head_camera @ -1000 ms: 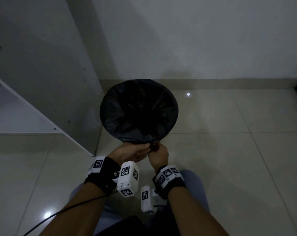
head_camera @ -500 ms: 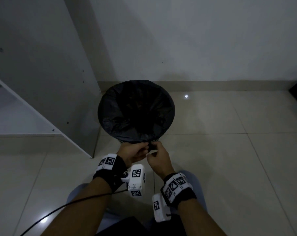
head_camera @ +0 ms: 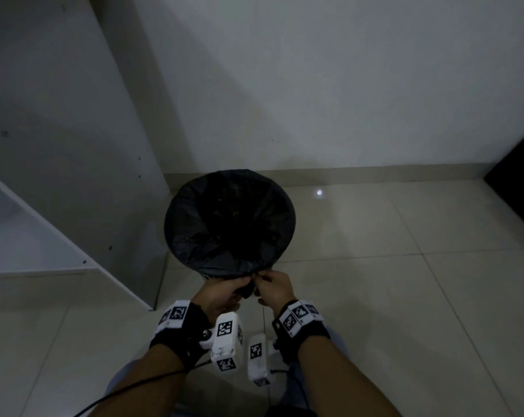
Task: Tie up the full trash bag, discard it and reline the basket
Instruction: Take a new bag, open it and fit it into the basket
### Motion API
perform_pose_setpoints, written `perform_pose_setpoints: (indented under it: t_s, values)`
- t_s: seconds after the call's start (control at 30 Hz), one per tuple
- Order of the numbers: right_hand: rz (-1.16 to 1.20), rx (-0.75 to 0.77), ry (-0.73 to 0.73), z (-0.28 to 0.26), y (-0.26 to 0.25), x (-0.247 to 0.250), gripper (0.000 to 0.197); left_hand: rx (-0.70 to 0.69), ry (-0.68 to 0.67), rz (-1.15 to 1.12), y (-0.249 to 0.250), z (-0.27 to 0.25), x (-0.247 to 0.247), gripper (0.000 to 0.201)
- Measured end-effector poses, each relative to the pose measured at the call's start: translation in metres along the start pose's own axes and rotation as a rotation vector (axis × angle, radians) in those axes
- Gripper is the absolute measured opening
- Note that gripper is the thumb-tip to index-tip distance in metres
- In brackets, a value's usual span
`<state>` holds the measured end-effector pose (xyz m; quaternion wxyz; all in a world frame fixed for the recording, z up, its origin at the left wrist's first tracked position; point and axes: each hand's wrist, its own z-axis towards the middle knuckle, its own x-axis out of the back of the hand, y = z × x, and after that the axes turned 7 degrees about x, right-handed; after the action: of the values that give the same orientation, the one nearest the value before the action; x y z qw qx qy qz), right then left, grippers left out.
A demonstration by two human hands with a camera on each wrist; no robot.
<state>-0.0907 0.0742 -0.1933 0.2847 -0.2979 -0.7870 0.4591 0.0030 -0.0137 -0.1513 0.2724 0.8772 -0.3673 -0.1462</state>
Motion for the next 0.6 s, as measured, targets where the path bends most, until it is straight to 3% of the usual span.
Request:
perform_pose_setpoints:
  t_s: [0.13,0.2,0.27,0.4,0.6]
  values:
    - [0.205,-0.219,-0.032,0.002,-0.001,-0.001,0.002,0.061,-0.092,-0.164,0.000,0.002,0.001,0.006]
    - [0.232,-0.244,-0.033,0.000,0.000,-0.001,0.004,0.078,-0.132,-0.280,0.001,0.002,0.003,0.013]
    - [0.213,-0.243,-0.035,-0.002,0.002,-0.002,0.013,0.040,-0.128,-0.241,-0.001,0.004,0.004,0.015]
    - [0.151,-0.145,-0.045,-0.009,0.005,-0.006,0.023,-0.090,-0.005,-0.094,-0.006,-0.001,-0.002,0.016]
    - [0.075,0.049,-0.139,-0.028,-0.009,0.007,0.017,-0.265,0.248,0.120,-0.013,0.005,-0.002,0.013]
